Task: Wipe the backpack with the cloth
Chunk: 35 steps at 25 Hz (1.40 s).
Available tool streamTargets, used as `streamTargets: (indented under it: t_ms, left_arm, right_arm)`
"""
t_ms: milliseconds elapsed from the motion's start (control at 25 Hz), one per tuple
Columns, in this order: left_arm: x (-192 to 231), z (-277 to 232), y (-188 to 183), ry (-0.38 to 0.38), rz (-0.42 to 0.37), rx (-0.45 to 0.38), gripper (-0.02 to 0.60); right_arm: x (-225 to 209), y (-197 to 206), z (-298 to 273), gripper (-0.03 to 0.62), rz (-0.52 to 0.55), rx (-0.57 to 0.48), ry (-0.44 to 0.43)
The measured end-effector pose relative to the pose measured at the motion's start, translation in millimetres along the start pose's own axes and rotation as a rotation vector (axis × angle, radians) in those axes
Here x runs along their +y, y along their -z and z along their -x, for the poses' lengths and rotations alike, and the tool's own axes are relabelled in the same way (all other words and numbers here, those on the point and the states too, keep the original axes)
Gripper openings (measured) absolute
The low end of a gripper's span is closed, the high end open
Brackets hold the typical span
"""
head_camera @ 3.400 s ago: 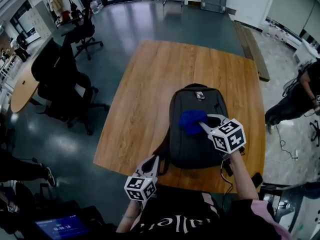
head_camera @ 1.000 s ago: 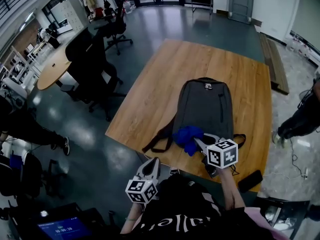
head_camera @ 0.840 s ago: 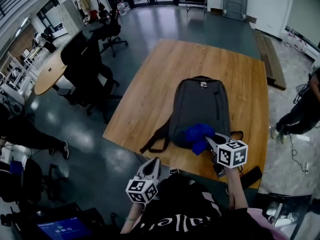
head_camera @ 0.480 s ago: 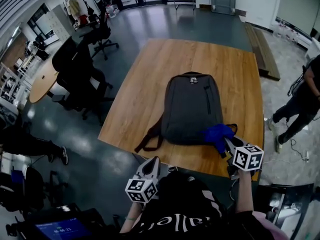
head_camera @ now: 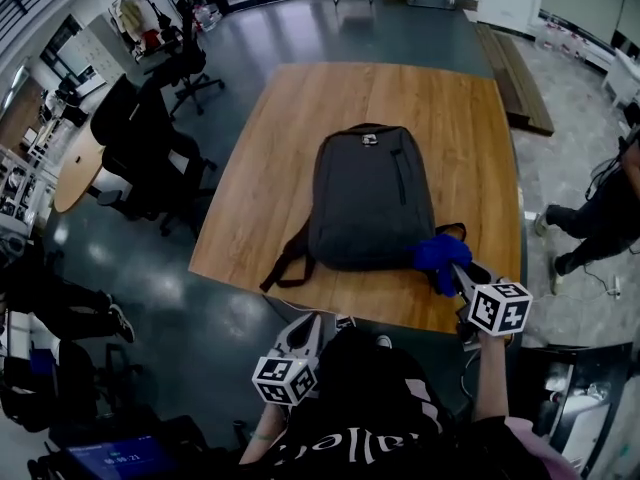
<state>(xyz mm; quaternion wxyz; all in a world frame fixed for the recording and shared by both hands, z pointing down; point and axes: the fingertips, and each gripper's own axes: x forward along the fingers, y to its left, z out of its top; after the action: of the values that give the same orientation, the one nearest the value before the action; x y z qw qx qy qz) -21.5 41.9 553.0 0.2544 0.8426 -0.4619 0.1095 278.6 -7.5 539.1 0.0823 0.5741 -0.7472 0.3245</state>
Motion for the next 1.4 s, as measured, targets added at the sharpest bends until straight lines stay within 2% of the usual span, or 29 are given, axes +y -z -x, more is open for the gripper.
streamTargets:
  t_ms: [360,520,720,1040,1240,1400]
  left_arm:
    - [-8,-5,20,0.044,-0.019,0.065,0.000]
    - [-11,-11,17,0.084,-0.038,0.069,0.000]
    - [-3,-3,1,0.123,-0.098,0.024,0.000]
    - [36,45,-2,0.203,-0.095,0.021,0.000]
    - [53,84,12,0.270,-0.113,0.037,0.000]
    - [69,111,24,0.291,-0.112,0.052,0.000]
  right_arm:
    - [34,7,20,0.055,0.002,-0.039,-0.056]
    - [53,31,23,0.055,0.025,0.013,-0.080]
    - [87,59,20,0.055,0.035,0.062,-0.079]
    - [191,81,15,0.055,0.027,0.033,-0.103]
    - [256,119,14,0.055,-0.004,0.024,-0.127]
    - [292,154,16,0.055,-0.048,0.046,-0.129]
